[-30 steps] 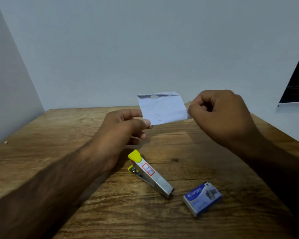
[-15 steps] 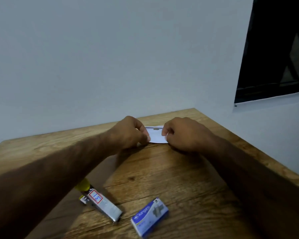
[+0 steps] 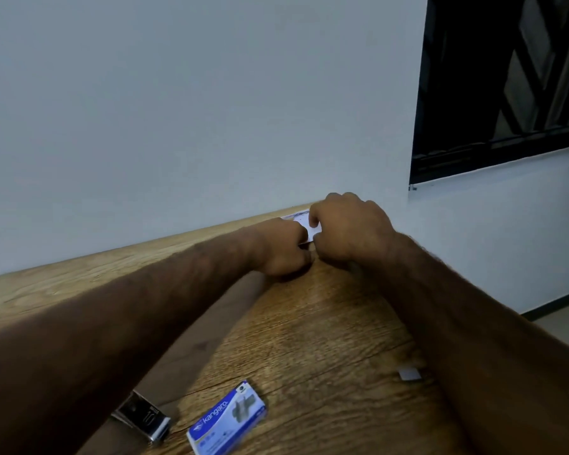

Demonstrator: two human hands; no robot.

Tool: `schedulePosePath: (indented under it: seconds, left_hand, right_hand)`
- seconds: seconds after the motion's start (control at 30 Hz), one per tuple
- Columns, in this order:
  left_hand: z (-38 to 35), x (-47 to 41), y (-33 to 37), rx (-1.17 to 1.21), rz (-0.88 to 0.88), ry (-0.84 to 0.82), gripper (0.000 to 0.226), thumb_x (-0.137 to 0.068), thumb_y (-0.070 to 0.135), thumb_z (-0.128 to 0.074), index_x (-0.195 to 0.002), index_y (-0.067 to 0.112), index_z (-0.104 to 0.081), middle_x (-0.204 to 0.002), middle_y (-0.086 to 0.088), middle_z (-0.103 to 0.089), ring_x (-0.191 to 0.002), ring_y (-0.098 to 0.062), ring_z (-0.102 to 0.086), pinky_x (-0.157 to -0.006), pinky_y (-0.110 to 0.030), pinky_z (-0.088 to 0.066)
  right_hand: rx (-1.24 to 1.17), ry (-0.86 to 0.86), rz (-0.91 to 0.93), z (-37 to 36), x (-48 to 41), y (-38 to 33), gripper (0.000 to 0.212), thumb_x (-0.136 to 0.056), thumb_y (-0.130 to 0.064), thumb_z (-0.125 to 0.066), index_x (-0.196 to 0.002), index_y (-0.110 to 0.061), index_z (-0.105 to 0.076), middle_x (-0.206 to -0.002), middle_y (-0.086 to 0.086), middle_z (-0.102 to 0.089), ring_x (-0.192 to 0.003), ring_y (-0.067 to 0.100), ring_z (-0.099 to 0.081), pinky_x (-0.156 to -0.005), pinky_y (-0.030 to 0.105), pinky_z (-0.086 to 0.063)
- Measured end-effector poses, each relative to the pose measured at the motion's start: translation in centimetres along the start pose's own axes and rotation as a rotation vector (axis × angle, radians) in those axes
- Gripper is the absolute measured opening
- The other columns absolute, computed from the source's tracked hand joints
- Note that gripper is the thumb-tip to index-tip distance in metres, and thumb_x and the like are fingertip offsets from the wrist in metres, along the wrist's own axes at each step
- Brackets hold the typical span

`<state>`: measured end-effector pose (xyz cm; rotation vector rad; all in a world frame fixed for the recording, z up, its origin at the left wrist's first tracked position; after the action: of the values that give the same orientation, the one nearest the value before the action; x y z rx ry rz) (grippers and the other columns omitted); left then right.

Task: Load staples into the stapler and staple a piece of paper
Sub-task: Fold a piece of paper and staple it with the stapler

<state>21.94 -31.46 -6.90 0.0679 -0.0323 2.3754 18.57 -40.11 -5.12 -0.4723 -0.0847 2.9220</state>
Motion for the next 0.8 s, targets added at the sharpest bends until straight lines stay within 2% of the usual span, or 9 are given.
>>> schedulePosePath:
  seconds: [0.13,0.2,0.37,0.5,0.67,0.8]
  left_hand:
    - [-0.5,-1.7,0.0,0.06,0.054,-0.055,0.037,-0.099,0.034,-0.044,-0.127,0.016,-0.061,-0.137,-0.011,-0.06,-0.127,-0.027,-0.052,-0.101,-0.034,-0.044]
    - [-0.7,-2.4,-0.1,0.096,0.083,-0.078,0.041,-0.1,0.031,-0.041,-0.135,0.016,-0.057,-0.144,-0.012,-0.055,-0.133,-0.028,-0.049,-0.109,-0.037,-0.041]
    - [-0.6,-4.2,-0.7,0.14,0.121,-0.08,0.047,-0.103,0.025,-0.037,-0.148,0.017,-0.046,-0.158,-0.009,-0.043,-0.145,-0.026,-0.038,-0.116,-0.035,-0.031]
    - [-0.7,-5.8,-1.5,0.21,0.137,-0.057,0.047,-0.099,0.019,-0.038,-0.144,0.02,-0.051,-0.154,-0.009,-0.047,-0.142,-0.028,-0.041,-0.117,-0.042,-0.032]
    - [-1.0,-6.4,-1.8,0.246,0.132,-0.044,0.043,-0.095,0.016,-0.043,-0.136,0.019,-0.055,-0.146,-0.011,-0.054,-0.133,-0.03,-0.048,-0.113,-0.042,-0.037]
    - [0.0,-5.3,-2.0,0.283,0.127,0.012,0.063,-0.093,0.023,-0.054,-0.154,0.02,-0.036,-0.151,-0.01,-0.052,-0.136,-0.029,-0.05,-0.112,-0.036,-0.04]
  right_hand:
    - [-0.052,-0.087,-0.042,-1.5,-0.2,1.3,0.038,-0.091,-0.029,-0.047,-0.125,-0.029,-0.063,-0.132,0.0,-0.063,-0.12,0.025,-0.056,-0.093,0.039,-0.037]
    - [-0.055,-0.13,-0.056,-2.4,-0.4,2.0,0.04,-0.094,-0.032,-0.042,-0.128,-0.029,-0.061,-0.135,0.0,-0.062,-0.122,0.026,-0.057,-0.094,0.042,-0.036]
    - [-0.072,-0.182,-0.068,-4.0,-1.3,2.8,0.035,-0.098,-0.033,-0.033,-0.122,-0.025,-0.058,-0.137,-0.001,-0.059,-0.128,0.023,-0.051,-0.101,0.049,-0.035]
    - [-0.096,-0.199,-0.063,-4.3,-1.7,2.9,0.04,-0.099,-0.033,-0.03,-0.127,-0.025,-0.058,-0.141,-0.002,-0.058,-0.133,0.021,-0.047,-0.105,0.053,-0.031]
    - [-0.118,-0.244,-0.08,-4.5,-2.0,3.2,0.042,-0.098,-0.034,-0.032,-0.132,-0.027,-0.055,-0.142,0.0,-0.058,-0.131,0.023,-0.05,-0.106,0.052,-0.028]
    - [-0.127,-0.263,-0.084,-4.4,-2.0,3.3,0.039,-0.097,-0.034,-0.034,-0.128,-0.029,-0.057,-0.138,-0.001,-0.061,-0.129,0.023,-0.051,-0.099,0.049,-0.029]
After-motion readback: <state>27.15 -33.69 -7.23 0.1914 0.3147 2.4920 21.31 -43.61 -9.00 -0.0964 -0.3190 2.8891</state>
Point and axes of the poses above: each hand's wrist, its own x-axis away from the middle knuckle, its own z-axis out of the back of the hand, y = z × x, the point moved 8 cm from there along -x, towards the middle knuckle
